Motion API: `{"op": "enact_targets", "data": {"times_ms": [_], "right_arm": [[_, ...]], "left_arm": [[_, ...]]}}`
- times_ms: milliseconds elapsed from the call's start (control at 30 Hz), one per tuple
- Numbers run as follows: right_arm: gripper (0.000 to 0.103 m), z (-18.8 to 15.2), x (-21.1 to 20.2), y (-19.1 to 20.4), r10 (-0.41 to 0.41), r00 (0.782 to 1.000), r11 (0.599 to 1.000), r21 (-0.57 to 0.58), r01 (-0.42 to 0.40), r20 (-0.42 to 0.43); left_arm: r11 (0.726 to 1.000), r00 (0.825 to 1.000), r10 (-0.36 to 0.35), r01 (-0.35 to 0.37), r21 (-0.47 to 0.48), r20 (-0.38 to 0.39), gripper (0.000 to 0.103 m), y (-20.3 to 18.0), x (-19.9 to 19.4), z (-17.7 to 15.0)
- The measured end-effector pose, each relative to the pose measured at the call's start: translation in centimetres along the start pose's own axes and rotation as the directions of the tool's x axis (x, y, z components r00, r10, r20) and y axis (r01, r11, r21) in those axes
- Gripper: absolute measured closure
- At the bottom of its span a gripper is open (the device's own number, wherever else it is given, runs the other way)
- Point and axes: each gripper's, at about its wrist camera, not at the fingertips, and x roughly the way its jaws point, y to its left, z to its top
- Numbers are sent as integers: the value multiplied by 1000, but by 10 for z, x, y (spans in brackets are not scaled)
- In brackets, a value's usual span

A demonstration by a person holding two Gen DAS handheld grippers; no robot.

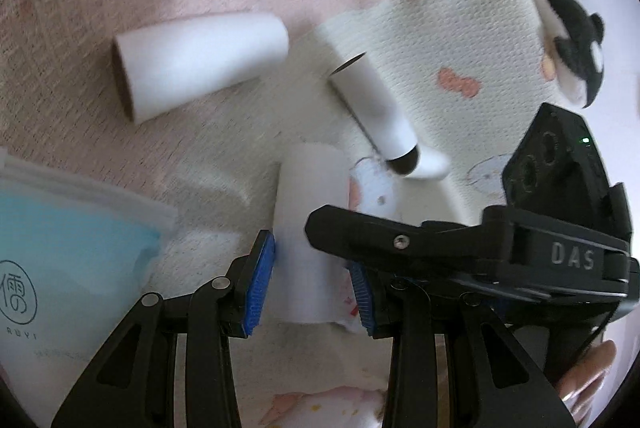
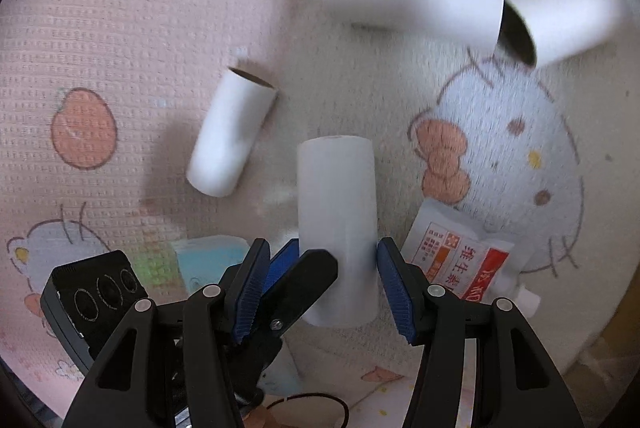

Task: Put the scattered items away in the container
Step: 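Close the left gripper on the white tube and lift it slightly, then lift the held white tube with the left gripper off the blanket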

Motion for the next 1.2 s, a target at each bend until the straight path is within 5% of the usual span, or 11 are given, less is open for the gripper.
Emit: {"op": "enact_targets", "data": {"times_ms": [267, 467, 667, 867, 1033, 1200], "right_arm": [[50, -7, -31, 9, -27, 987, 1000, 3, 27, 158], [50, -34, -59, 28, -110, 919, 993, 1, 119, 378], [50, -63, -94, 34, -180, 845, 961, -94, 261, 504], [50, -70, -65, 13, -98, 884, 981, -105, 163, 457], [50, -79, -54, 6, -88, 853, 962, -179, 207, 514], [50, -85, -35, 5, -67, 874, 941, -260, 215, 481]], "left_arm": [[995, 997, 26, -32, 96, 69, 59, -7, -26, 7], [992, 991, 27, -43, 122, 131, 58, -10, -48, 11], [986, 988, 32, -57, 155, 154, 58, -10, -63, 14], [993, 992, 18, -33, 115, 127, 58, -1, -60, 21], [990, 998, -5, -3, 142, 56, 58, -7, -48, 22], [987, 999, 11, -5, 161, -34, 53, -14, -20, 20]]}}
